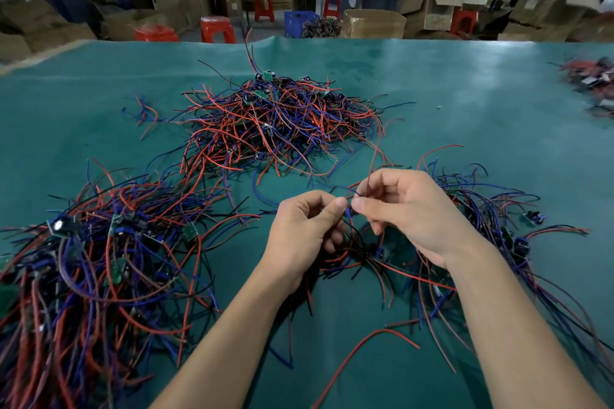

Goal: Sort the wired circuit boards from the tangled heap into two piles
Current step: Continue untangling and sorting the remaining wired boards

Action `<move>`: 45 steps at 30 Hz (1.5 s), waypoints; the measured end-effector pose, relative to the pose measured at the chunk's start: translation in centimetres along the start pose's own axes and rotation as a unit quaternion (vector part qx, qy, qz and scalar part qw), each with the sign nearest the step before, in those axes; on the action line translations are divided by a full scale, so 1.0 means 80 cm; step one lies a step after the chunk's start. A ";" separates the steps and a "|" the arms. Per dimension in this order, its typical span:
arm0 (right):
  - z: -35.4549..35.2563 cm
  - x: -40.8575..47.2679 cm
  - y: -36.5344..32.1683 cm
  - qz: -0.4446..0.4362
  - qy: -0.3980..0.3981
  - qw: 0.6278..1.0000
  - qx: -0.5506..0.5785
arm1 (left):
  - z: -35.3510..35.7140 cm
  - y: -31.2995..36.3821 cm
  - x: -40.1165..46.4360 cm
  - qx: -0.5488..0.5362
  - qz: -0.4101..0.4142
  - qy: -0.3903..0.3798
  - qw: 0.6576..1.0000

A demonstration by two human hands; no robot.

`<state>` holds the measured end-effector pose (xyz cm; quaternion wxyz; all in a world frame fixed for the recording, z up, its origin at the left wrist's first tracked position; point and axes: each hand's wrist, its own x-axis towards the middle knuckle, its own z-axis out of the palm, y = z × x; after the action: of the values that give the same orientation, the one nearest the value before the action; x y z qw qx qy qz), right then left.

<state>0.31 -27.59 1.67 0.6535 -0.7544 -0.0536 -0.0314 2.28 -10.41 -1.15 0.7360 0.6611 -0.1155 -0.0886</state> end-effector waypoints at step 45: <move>0.020 0.017 -0.082 -0.240 0.374 0.894 0.055 | -0.002 0.006 -0.003 0.003 0.008 -0.101 0.995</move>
<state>0.84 -25.06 8.03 0.6385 -0.6140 0.0136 -0.4638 2.10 -10.17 -0.69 0.7195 0.6498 -0.1945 -0.1492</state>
